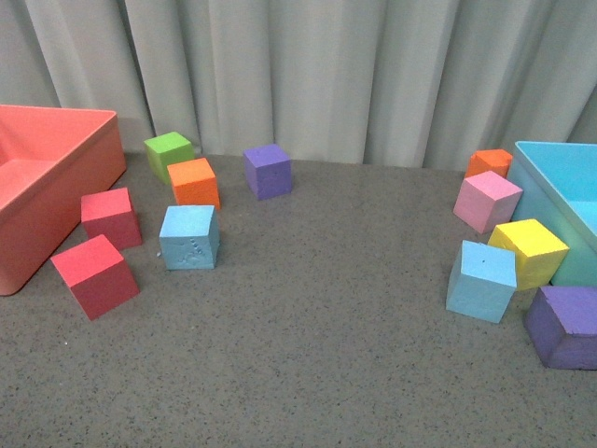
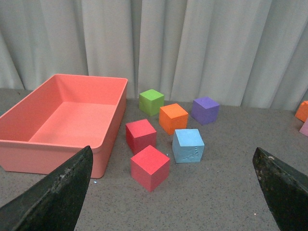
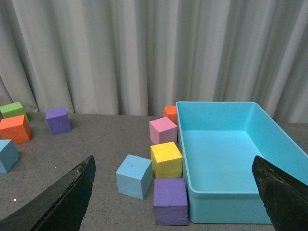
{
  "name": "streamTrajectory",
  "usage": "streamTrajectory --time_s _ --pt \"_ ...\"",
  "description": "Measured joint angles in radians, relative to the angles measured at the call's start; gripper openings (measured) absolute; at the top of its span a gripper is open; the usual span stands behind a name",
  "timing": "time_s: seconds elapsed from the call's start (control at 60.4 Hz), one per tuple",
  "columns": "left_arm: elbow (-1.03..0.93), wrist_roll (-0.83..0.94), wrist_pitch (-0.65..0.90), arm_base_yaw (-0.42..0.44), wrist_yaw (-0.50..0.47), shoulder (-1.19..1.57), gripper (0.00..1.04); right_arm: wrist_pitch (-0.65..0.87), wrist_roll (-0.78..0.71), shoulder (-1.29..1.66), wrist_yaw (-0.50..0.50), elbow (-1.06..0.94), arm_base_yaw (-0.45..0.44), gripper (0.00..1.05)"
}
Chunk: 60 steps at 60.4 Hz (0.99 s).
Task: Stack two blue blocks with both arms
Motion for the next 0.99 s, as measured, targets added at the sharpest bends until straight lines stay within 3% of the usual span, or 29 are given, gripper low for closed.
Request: streamTrajectory --time_s 0.994 --pt "0.000 0.000 0.000 0.000 0.000 0.000 0.98 0.000 0.000 0.000 0.000 0.000 0.000 0.95"
